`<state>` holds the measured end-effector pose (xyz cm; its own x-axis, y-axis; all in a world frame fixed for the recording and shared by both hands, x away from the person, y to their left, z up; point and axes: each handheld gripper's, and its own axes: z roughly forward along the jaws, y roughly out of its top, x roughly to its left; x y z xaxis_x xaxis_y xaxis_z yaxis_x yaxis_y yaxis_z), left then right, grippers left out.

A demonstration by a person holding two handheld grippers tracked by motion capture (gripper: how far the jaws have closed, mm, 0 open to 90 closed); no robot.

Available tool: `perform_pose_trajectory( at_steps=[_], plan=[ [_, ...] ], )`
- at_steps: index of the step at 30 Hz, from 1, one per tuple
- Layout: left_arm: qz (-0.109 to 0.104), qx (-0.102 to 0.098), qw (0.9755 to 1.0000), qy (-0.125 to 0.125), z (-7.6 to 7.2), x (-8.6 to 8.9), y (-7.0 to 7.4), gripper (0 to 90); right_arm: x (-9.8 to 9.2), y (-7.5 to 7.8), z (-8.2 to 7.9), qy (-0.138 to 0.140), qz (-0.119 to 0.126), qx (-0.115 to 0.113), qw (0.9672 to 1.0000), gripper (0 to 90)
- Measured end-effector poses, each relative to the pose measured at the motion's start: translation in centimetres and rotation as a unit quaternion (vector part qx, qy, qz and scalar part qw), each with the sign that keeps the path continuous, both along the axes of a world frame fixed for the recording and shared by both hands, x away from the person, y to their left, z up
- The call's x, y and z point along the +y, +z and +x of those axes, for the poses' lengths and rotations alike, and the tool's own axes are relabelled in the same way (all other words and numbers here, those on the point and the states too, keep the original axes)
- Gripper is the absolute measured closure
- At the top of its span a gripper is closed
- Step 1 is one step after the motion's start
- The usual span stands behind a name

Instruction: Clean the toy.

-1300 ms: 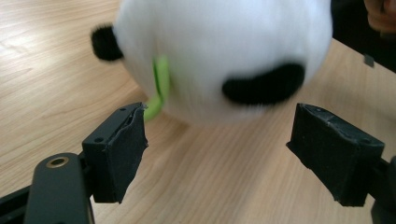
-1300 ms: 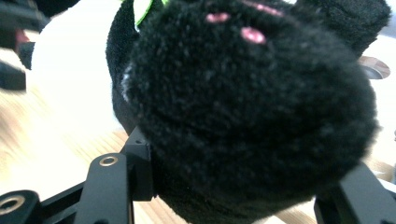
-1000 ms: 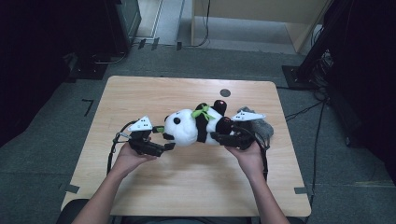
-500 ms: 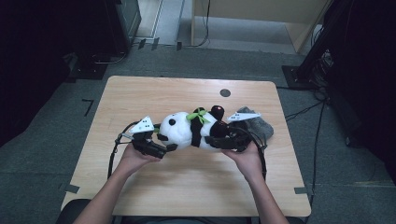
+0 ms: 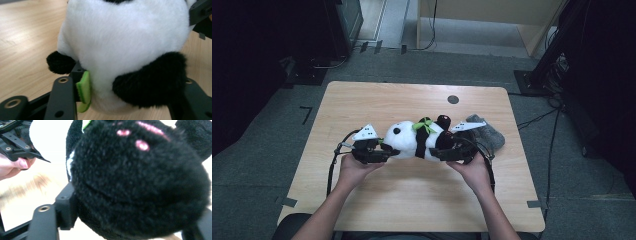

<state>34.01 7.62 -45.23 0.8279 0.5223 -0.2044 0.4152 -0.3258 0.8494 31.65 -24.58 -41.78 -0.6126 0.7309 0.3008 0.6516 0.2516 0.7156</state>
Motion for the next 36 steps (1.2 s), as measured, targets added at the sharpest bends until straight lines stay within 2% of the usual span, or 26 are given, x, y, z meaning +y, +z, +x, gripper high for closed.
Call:
perform_pose_trajectory(
  at_steps=[2,4,5,7,9,11,12,14,16,18,20,21,23,25,28,30,32,34,36],
  plan=[
    [-0.007,0.004,1.0,0.004,0.0,0.2,0.3,48.0,-0.3,-0.1,0.1,0.006,0.01,-0.012,0.9999,22.9],
    [-0.022,0.014,0.9996,0.009,0.2,0.7,0.6,48.1,-0.6,-0.1,0.1,0.017,0.015,-0.036,0.9991,19.2],
    [-0.026,0.016,0.9995,0.01,0.2,0.9,0.6,48.2,-0.7,-0.2,0.0,0.027,0.011,-0.059,0.9978,17.9],
    [-0.037,0.027,0.9988,0.015,0.4,1.5,0.8,49.6,-1.1,-0.3,-0.2,0.051,0.021,-0.082,0.9952,15.9],
    [-0.046,0.037,0.9981,0.022,0.6,2.0,1.0,50.3,-1.6,-0.7,-0.2,0.072,0.041,-0.1,0.9916,12.1],
    [-0.051,0.047,0.9972,0.025,0.8,2.4,1.2,50.2,-2.0,-1.0,-0.3,0.082,0.05,-0.104,0.9899,5.8],
    [-0.056,0.056,0.9966,0.023,0.9,2.5,1.3,50.2,-2.0,-1.3,-0.4,0.083,0.052,-0.115,0.9886,2.2],
    [-0.07,0.083,0.994,0.017,1.1,2.5,1.3,50.2,-1.9,-1.9,-0.3,0.089,0.038,-0.115,0.9887,0.0],
    [-0.074,0.098,0.9924,0.009,1.0,2.3,1.4,50.2,-1.6,-2.4,-0.3,0.098,0.034,-0.118,0.9876,0.0],
    [-0.069,0.107,0.9919,0.001,0.9,1.9,1.4,50.1,-1.2,-2.6,-0.3,0.101,0.028,-0.128,0.9862,0.0],
    [-0.068,0.117,0.9908,-0.004,0.8,1.6,1.5,50.0,-0.7,-2.7,-0.4,0.079,0.01,-0.14,0.987,0.0],
    [-0.07,0.124,0.9898,-0.004,0.7,1.5,1.5,50.0,-0.5,-2.7,-0.4,0.079,0.005,-0.139,0.9872,0.0],
    [-0.074,0.129,0.9888,-0.003,0.6,1.5,1.6,49.8,-0.2,-2.9,-0.7,0.079,-0.011,-0.155,0.9846,0.3],
    [-0.079,0.129,0.9885,-0.001,0.5,1.6,1.7,49.1,-0.1,-2.9,-0.9,0.075,-0.012,-0.165,0.9833,3.4],
    [-0.066,0.118,0.9907,0.002,0.4,1.4,1.7,45.8,-0.2,-3.1,-0.8,0.073,-0.014,-0.157,0.9848,10.0],
    [-0.054,0.111,0.9923,0.007,0.3,1.0,1.6,41.4,-0.3,-3.3,-0.7,0.073,-0.02,-0.156,0.9848,20.1],
    [-0.051,0.104,0.9932,0.011,0.3,0.9,1.6,35.2,-0.6,-3.1,-0.5,0.07,-0.018,-0.149,0.9862,27.9],
    [-0.048,0.09,0.9947,0.011,0.2,0.9,1.6,28.4,-0.8,-2.9,-0.4,0.065,-0.009,-0.138,0.9883,31.1],
    [-0.058,0.082,0.9949,0.003,0.4,1.1,1.5,23.3,-1.0,-2.5,-0.2,0.061,0.005,-0.119,0.991,33.0]
  ],
)
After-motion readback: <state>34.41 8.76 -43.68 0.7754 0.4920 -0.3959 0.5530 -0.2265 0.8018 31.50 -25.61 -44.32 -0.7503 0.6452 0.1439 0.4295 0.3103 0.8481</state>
